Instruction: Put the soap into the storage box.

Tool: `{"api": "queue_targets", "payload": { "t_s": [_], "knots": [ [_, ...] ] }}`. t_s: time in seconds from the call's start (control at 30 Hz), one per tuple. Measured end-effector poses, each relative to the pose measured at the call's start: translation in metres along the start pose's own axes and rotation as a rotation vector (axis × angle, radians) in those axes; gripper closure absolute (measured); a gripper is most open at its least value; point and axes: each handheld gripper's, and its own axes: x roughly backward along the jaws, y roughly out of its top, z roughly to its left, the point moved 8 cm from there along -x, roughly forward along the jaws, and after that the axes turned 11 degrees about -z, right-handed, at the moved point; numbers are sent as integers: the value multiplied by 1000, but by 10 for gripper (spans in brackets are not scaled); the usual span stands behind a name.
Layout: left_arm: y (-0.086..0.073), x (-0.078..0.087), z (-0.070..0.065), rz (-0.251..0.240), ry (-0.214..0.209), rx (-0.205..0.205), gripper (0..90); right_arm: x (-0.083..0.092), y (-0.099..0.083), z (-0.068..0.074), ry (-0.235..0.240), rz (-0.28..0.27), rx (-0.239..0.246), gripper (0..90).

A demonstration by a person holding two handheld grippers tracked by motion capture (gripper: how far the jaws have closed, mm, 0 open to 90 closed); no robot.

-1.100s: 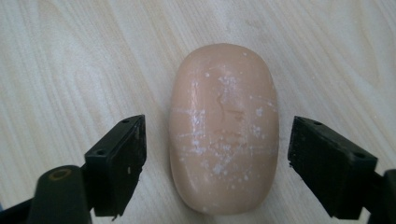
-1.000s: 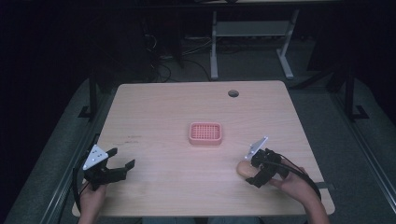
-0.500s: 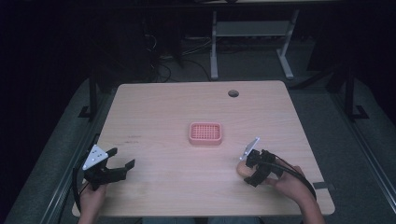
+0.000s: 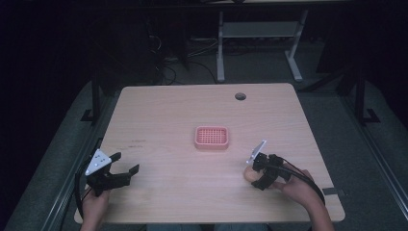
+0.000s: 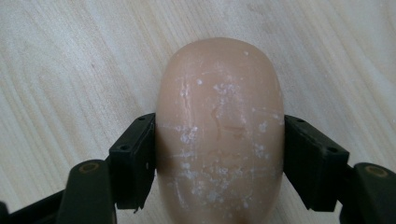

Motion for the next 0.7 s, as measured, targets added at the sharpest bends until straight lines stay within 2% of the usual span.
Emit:
{"api": "queue_targets", "payload": {
  "t_s": [0.2,0.37,0.53,0.7],
  "knots": [
    [-1,0,0,1,-1,0,143,0,0,-1,18,9,6,317],
    [-1,-1,-1,2,-2,2,143,0,1,0,21,18,33,320],
    [-1,-1,-1,0,-1,0,143,2,3,1,32,-1,42,321],
    [-1,0,-1,-1,0,2,143,5,6,1,23,-9,57,321]
  ]
}}
